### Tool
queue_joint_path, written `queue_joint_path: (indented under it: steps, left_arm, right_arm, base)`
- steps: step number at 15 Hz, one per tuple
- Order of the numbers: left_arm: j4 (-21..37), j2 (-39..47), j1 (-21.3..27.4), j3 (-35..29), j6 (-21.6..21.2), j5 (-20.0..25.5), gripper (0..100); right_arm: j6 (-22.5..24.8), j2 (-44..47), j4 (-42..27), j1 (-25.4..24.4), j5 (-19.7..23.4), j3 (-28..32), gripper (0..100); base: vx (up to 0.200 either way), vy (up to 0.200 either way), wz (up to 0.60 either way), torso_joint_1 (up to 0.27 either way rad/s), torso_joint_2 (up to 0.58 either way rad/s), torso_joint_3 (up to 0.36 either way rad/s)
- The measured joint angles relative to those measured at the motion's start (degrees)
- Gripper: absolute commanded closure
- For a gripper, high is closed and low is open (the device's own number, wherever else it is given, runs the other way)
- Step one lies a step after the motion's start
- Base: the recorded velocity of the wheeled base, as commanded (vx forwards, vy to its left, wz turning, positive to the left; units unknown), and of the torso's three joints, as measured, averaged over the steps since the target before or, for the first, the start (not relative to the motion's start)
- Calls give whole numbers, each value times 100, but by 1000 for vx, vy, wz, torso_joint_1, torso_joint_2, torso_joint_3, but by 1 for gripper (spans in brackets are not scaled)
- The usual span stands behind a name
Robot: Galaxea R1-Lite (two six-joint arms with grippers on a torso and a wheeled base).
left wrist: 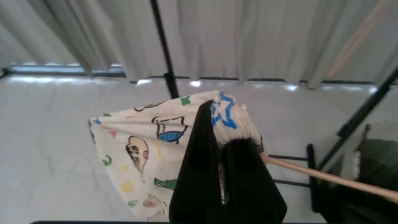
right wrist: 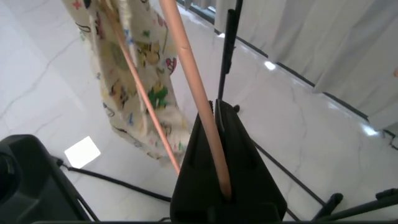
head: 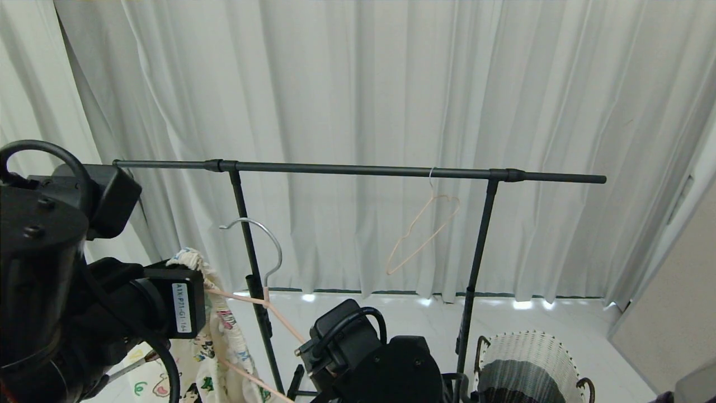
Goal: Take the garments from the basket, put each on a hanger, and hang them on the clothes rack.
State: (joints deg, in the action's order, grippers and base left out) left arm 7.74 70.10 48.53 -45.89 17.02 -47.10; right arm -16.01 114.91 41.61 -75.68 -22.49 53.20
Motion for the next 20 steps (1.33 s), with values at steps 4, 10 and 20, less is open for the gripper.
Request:
queue_joint_path:
  steps: [4,10,20]
  left_arm:
    - [0,-17,789,-133,154,-5,100]
    - [0,-146,1142,-102,187,-9,0]
    - [9,-560,1156,377,132,-227,0]
  right_arm:
    - [2,122,5,-48,-35,190,100]
    - [0,149,2,-52,-138,211,100]
    - [2,-91,5,132,-613,187,100]
  base:
    - [0,0,0,0,0,0]
    - [0,0,0,0,0,0]
    - [0,0,0,0,0,0]
